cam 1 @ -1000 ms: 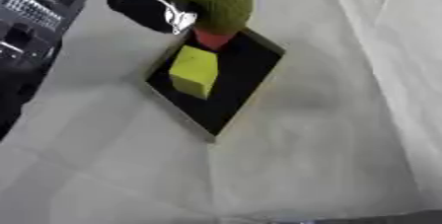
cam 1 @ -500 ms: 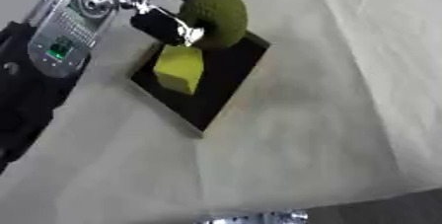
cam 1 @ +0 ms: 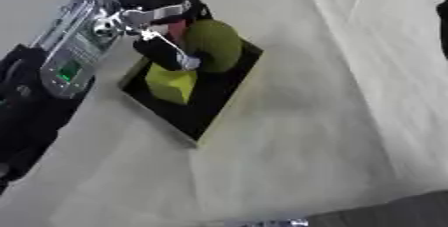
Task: Pick up objects on the table and place them in the box.
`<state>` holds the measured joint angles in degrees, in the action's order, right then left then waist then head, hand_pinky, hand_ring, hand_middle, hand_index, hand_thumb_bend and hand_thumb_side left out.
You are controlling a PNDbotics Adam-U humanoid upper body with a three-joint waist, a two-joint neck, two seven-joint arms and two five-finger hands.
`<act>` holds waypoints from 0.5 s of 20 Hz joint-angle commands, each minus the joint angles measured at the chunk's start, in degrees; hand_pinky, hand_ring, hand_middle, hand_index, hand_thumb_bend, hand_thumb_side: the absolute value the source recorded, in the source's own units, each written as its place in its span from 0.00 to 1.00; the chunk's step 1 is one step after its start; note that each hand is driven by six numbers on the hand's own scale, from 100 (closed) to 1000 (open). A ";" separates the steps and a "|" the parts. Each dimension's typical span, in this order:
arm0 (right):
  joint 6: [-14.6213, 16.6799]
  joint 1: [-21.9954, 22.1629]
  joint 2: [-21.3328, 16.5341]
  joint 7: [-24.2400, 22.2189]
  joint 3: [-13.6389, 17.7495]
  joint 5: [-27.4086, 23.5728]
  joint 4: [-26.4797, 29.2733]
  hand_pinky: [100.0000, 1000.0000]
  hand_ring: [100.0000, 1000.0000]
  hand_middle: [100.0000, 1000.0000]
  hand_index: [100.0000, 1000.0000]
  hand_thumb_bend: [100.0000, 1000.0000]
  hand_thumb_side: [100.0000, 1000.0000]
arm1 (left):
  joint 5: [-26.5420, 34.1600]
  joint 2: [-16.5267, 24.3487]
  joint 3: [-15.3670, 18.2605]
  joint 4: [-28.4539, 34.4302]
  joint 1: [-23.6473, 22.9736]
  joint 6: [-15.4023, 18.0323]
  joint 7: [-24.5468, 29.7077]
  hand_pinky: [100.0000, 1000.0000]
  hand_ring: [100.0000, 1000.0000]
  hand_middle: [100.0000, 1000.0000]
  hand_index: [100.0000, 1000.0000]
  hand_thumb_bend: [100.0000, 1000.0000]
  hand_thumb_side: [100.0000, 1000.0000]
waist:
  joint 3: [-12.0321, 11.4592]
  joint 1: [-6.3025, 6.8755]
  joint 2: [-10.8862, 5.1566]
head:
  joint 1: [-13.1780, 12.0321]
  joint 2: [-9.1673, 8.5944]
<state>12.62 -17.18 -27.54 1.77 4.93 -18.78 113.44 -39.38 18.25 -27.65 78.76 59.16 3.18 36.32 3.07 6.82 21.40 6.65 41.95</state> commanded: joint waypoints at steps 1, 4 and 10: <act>-0.03 -0.56 -0.85 -0.03 0.50 -0.28 1.16 0.84 0.87 0.66 0.75 0.00 0.64 | -2.70 -0.01 -0.04 -1.45 0.27 0.98 0.01 0.83 0.78 0.73 0.90 0.32 0.39 | -0.06 0.08 -1.59 | -0.09 -0.89; -0.03 -0.44 -0.87 -0.11 0.47 -0.22 1.16 0.84 0.87 0.66 0.75 0.00 0.64 | -2.98 -0.15 0.00 -1.39 0.12 2.16 0.03 0.88 0.84 0.81 0.94 0.44 0.53 | -0.14 0.03 -1.54 | -0.14 -0.92; -0.23 -0.07 -0.93 -0.17 0.36 0.02 1.16 0.84 0.87 0.66 0.75 0.00 0.64 | -0.22 1.37 1.50 5.95 0.12 1.69 -1.16 0.87 0.82 0.80 0.94 0.40 0.63 | -0.45 0.16 -1.66 | 0.01 -0.69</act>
<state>12.47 -17.06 -27.51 1.63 4.91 -18.77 113.44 -40.45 17.88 -27.24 82.11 58.48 5.02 35.61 2.71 6.82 21.40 6.62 41.69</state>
